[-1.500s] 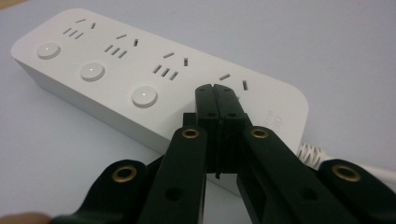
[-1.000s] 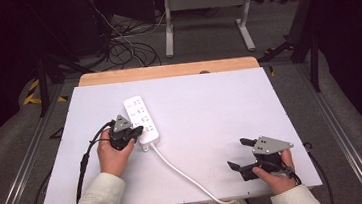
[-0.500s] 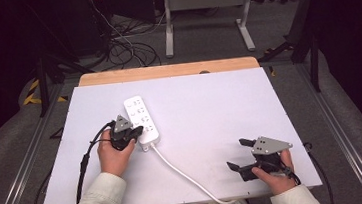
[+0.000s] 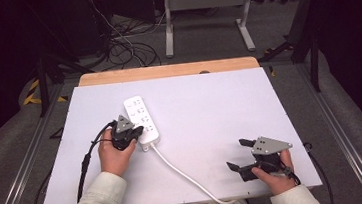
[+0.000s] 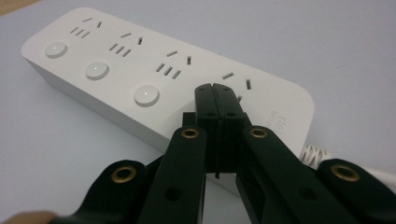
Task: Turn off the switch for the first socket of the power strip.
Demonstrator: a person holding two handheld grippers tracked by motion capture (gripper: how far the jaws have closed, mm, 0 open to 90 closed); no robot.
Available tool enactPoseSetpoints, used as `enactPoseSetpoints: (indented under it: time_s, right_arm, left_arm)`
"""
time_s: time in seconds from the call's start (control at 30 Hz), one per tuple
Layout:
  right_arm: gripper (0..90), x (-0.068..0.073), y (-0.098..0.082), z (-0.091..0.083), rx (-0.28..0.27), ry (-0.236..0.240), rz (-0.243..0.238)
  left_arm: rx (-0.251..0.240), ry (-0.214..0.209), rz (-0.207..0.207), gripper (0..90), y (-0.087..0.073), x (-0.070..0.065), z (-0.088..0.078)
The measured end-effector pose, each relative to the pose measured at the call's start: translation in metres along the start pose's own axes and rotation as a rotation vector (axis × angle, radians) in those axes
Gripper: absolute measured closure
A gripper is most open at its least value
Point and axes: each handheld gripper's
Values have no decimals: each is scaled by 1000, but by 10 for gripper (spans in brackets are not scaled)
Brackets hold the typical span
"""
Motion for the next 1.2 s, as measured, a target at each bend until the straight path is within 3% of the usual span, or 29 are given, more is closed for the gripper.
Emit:
enactPoseSetpoints:
  time_s: [0.33, 0.4, 0.43, 0.5, 0.57, 0.83, 1.2]
  right_arm:
    - [115, 0, 0, 0, 3, 1, -1]
    - [115, 0, 0, 0, 1, -1, 0]
    - [115, 0, 0, -1, 1, -2, -2]
    - [115, 0, 0, -1, -2, -3, -2]
    - [115, -1, 0, -1, -1, -9, 5]
    - [115, -2, -1, -1, 1, -7, 3]
    - [116, -2, -1, -1, 0, -6, 0]
  left_arm:
    - [14, -13, -15, 900, 1, 2, 0]
    - [4, -35, -7, 900, 0, 5, 0]
    - [-27, -41, -3, 900, 0, 7, -1]
    - [-24, -41, -11, 900, -1, 7, -3]
    - [-12, -18, 10, 900, -2, 3, -6]
    - [-58, -53, -17, 900, 3, -4, -19]
    - [-95, -46, -4, 852, 10, -7, -40]
Point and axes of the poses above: each handheld gripper's, and its own axes: z roughly forward along the jaws, y roughly out of its top, x roughly to its left, and after that the axes turned 6 degrees about -y, right-handed
